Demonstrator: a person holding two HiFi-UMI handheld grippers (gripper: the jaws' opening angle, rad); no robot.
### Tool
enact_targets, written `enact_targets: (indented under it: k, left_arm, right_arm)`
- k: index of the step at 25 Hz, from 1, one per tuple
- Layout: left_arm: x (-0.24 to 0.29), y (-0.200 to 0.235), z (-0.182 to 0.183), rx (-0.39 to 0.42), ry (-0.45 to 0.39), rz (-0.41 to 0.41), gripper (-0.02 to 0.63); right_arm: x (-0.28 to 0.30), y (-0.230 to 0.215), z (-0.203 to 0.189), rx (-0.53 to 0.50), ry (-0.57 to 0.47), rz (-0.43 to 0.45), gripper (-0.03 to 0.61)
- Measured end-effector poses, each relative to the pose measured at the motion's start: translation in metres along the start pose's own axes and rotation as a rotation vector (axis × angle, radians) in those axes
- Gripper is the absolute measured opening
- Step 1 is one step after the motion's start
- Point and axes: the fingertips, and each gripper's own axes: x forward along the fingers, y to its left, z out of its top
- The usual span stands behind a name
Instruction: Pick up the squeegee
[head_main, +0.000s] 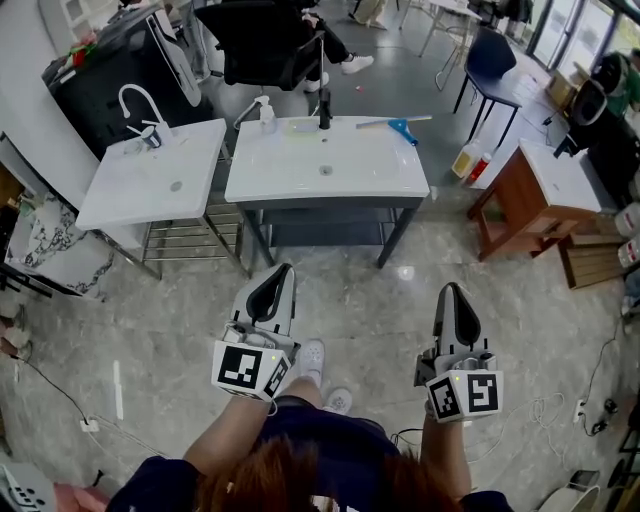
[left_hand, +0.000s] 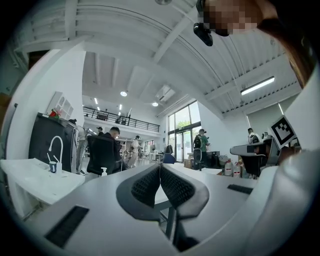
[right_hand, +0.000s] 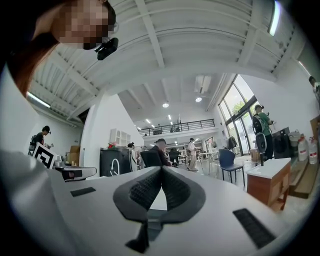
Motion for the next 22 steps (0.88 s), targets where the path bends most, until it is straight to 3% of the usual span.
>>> enact_targets:
  k: [13,22]
  left_arm:
    - [0.126,0.089,-0.005,-0.003,-0.003,-0.091,0.021]
    - [0.177,0.122,-0.019,-0.027,0.014,-0.122,0.021]
  right_arm:
    - [0.147,-0.016,-0.001,0.0,-0.03,-0.069,0.017]
    - [0.198,-0.032,-0.012,0.014,-0.011,-0.117,0.017]
